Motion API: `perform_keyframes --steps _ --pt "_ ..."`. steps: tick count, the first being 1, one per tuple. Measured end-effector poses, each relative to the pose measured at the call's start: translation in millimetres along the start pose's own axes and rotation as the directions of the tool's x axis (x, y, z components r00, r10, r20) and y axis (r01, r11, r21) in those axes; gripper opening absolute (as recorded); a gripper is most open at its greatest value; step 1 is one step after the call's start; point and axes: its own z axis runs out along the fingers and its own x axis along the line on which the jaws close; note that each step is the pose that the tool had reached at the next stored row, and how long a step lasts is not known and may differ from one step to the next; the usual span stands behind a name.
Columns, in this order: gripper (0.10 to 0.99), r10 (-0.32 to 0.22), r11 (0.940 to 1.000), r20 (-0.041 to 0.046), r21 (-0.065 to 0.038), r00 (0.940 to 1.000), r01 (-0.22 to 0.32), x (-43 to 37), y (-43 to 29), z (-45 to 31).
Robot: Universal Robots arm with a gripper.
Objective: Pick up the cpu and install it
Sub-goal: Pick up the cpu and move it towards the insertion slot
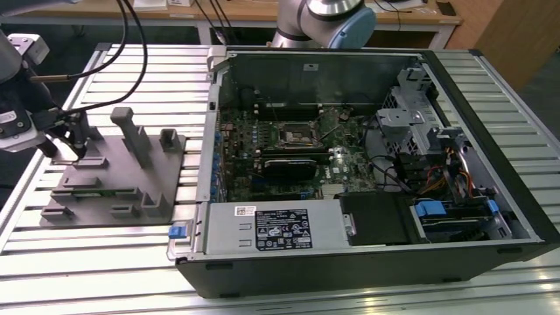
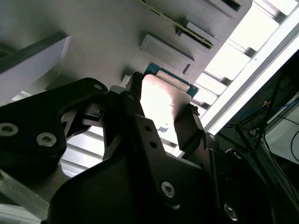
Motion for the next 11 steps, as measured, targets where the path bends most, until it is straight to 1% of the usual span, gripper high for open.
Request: perform_keyframes --steps 8,11 --pt "0.529 0.000 1.0000 0.0000 0.000 1.0000 0.000 0.0 0.6 -7.9" --pt "0.529 0.000 1.0000 0.0003 0.000 1.0000 0.000 0.0 0.7 -9.5"
